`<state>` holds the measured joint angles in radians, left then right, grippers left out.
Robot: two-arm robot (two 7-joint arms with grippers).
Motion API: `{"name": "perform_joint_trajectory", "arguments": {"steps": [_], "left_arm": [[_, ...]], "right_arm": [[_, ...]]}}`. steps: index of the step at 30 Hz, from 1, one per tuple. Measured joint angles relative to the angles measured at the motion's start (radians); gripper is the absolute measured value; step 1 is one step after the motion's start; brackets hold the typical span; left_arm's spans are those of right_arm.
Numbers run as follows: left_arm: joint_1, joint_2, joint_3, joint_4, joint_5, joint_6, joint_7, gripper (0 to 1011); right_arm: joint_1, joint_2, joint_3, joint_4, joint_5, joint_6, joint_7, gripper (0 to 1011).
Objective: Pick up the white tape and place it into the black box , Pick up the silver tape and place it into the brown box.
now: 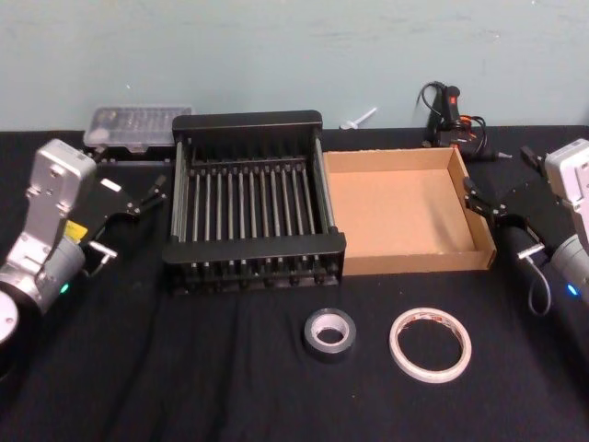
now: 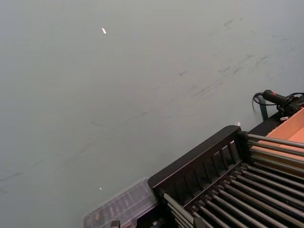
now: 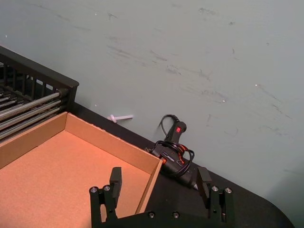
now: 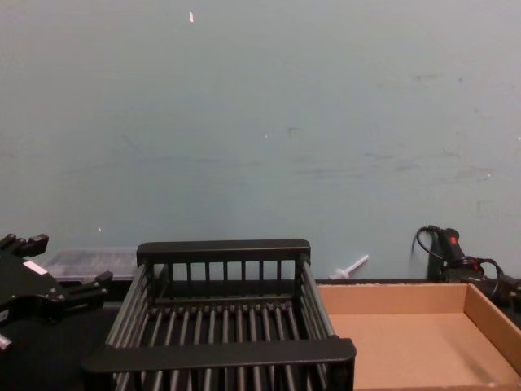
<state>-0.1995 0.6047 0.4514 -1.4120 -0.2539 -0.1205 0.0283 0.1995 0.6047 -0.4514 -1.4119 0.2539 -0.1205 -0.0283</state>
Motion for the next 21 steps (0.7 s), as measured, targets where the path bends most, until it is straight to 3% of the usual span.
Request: {"name": "perform_joint_trajectory", "arguments": {"steps": [21], "left_arm": [[0.0, 0.0, 0.0, 0.0, 0.0, 0.0, 0.0, 1001]], "right_arm": [[0.0, 0.0, 0.0, 0.0, 0.0, 0.0, 0.0, 1003]]}}
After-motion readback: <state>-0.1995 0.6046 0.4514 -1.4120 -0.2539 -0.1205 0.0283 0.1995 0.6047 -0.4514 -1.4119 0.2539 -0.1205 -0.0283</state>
